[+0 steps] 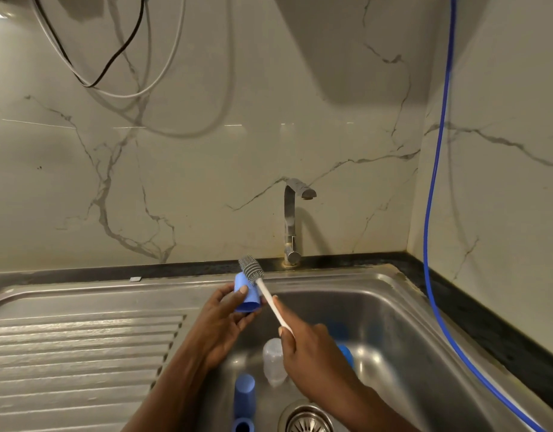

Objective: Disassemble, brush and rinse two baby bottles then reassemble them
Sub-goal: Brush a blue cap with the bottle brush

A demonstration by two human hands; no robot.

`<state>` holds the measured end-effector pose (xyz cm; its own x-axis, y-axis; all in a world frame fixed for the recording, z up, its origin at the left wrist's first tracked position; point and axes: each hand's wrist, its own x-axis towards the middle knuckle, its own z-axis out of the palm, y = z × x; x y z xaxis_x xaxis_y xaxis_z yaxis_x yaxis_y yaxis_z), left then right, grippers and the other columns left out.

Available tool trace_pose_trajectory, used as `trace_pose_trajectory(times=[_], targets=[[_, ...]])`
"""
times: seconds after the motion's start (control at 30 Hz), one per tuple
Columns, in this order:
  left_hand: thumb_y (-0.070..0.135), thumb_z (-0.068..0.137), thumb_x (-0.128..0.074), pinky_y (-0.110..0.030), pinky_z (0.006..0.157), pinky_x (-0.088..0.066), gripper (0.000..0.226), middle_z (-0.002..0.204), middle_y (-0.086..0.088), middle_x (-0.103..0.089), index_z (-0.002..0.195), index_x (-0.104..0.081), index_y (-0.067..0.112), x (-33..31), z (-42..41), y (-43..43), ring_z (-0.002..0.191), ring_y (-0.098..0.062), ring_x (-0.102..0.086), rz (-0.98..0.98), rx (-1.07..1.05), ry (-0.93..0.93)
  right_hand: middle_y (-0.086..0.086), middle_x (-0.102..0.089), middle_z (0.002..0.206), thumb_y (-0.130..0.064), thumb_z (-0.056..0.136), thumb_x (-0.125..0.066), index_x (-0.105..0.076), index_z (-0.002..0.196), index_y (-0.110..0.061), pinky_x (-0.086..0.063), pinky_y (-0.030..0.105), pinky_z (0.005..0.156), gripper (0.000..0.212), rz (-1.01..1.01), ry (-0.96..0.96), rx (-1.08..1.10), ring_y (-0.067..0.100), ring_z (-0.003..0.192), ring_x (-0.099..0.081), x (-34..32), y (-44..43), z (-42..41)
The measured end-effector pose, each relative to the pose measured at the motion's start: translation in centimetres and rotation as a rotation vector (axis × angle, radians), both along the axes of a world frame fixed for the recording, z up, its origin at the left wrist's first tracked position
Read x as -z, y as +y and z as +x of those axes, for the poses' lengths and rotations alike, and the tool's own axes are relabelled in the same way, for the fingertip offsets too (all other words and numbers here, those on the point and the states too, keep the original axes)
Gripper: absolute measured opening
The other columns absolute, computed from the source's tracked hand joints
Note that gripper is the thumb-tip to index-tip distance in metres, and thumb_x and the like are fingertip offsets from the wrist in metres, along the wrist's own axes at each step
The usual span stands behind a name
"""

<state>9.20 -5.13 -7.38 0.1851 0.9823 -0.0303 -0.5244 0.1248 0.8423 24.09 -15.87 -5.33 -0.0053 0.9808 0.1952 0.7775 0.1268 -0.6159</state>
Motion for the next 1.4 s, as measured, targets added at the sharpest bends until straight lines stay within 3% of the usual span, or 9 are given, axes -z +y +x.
trace_pose_trajectory(times=[0.1, 0.33, 0.6, 0.77, 0.87, 1.0, 1.13, 1.27, 1.4], targets=[[0.016, 0.074, -0.07, -0.042, 0.082, -0.059, 0.055, 0.121, -0.028, -0.062, 0.124, -0.054, 0.002, 0.1, 0.4, -0.2, 0.103, -0.038, -0.068, 0.002, 0.035, 0.106, 0.008, -0.059, 0.118, -0.032, 0.105, -0.031, -0.013, 0.151, -0.048, -0.043, 0.025, 0.088, 0.053, 0.032, 0.01, 0.01, 0.019, 0.105, -0.057, -0.2, 0.5, 0.6], [0.014, 0.097, -0.051, -0.033, 0.055, -0.061, 0.042, 0.108, -0.029, -0.061, 0.132, -0.043, -0.008, 0.5, -2.0, 0.5, 0.089, -0.034, -0.064, -0.165, -0.094, -0.224, 0.013, -0.054, 0.117, -0.033, 0.102, -0.035, -0.022, 0.146, -0.057, -0.043, 0.032, 0.092, 0.052, -0.039, -0.06, -0.084, 0.03, 0.11, -0.056, -0.2, -0.5, 0.6], [0.024, 0.094, -0.055, -0.029, 0.066, -0.061, 0.048, 0.125, -0.031, -0.059, 0.13, -0.051, -0.006, 0.6, -0.1, 0.4, 0.099, -0.032, -0.065, -0.022, -0.15, -0.043, 0.014, -0.056, 0.112, -0.031, 0.102, -0.034, -0.019, 0.146, -0.056, -0.044, 0.03, 0.084, 0.053, 0.002, -0.043, -0.071, 0.029, 0.103, -0.059, 0.5, 0.0, 0.2], [0.018, 0.092, -0.059, -0.043, 0.082, -0.058, 0.035, 0.112, -0.022, -0.07, 0.125, -0.057, 0.004, 0.0, 1.8, -0.8, 0.096, -0.032, -0.07, 0.028, 0.062, 0.102, 0.012, -0.062, 0.106, -0.025, 0.1, -0.037, -0.022, 0.148, -0.052, -0.044, 0.027, 0.08, 0.057, 0.038, -0.008, -0.005, 0.027, 0.098, -0.06, 0.8, 1.3, 2.2], [0.019, 0.095, -0.058, -0.042, 0.08, -0.055, 0.032, 0.099, -0.017, -0.072, 0.124, -0.058, 0.004, 0.2, 1.7, -0.4, 0.086, -0.028, -0.069, 0.025, -0.008, 0.153, 0.013, -0.062, 0.109, -0.026, 0.1, -0.037, -0.023, 0.147, -0.054, -0.044, 0.029, 0.084, 0.056, 0.028, -0.004, 0.011, 0.028, 0.104, -0.059, 0.9, 1.3, 2.2], [0.017, 0.102, -0.047, -0.035, 0.069, -0.061, 0.038, 0.122, -0.021, -0.059, 0.139, -0.045, 0.007, 0.5, 0.3, 0.6, 0.097, -0.031, -0.065, 0.028, -0.2, 0.01, 0.011, -0.055, 0.105, -0.031, 0.102, -0.033, -0.018, 0.148, -0.054, -0.037, 0.026, 0.075, 0.054, 0.015, -0.004, -0.036, 0.025, 0.102, -0.058, 1.1, 1.0, 1.2], [0.014, 0.105, -0.04, -0.032, 0.059, -0.062, 0.028, 0.129, -0.026, -0.052, 0.132, -0.044, 0.008, 0.8, -1.2, 1.1, 0.098, -0.033, -0.062, -0.051, -0.269, -0.127, 0.01, -0.049, 0.107, -0.033, 0.102, -0.035, -0.019, 0.146, -0.057, -0.043, 0.031, 0.091, 0.052, -0.029, -0.02, -0.102, 0.026, 0.109, -0.055, 0.8, -0.1, 0.3], [0.021, 0.098, -0.05, -0.03, 0.065, -0.06, 0.03, 0.126, -0.023, -0.06, 0.122, -0.055, 0.005, 0.9, -1.1, 0.8, 0.096, -0.026, -0.065, 0.009, -0.21, -0.065, 0.006, -0.044, 0.095, -0.033, 0.102, -0.034, -0.018, 0.146, -0.058, -0.041, 0.028, 0.076, 0.053, 0.007, -0.042, -0.101, 0.029, 0.096, -0.059, 0.9, 0.0, -0.2], [0.03, 0.079, -0.061, -0.037, 0.075, -0.055, 0.058, 0.124, -0.021, -0.062, 0.131, -0.054, 0.005, 0.6, 0.2, 0.4, 0.099, -0.029, -0.066, 0.037, -0.135, 0.012, 0.009, -0.052, 0.097, -0.031, 0.102, -0.034, -0.018, 0.147, -0.057, -0.039, 0.027, 0.074, 0.054, 0.031, -0.008, -0.065, 0.022, 0.082, -0.055, 0.6, 0.4, 0.3]])
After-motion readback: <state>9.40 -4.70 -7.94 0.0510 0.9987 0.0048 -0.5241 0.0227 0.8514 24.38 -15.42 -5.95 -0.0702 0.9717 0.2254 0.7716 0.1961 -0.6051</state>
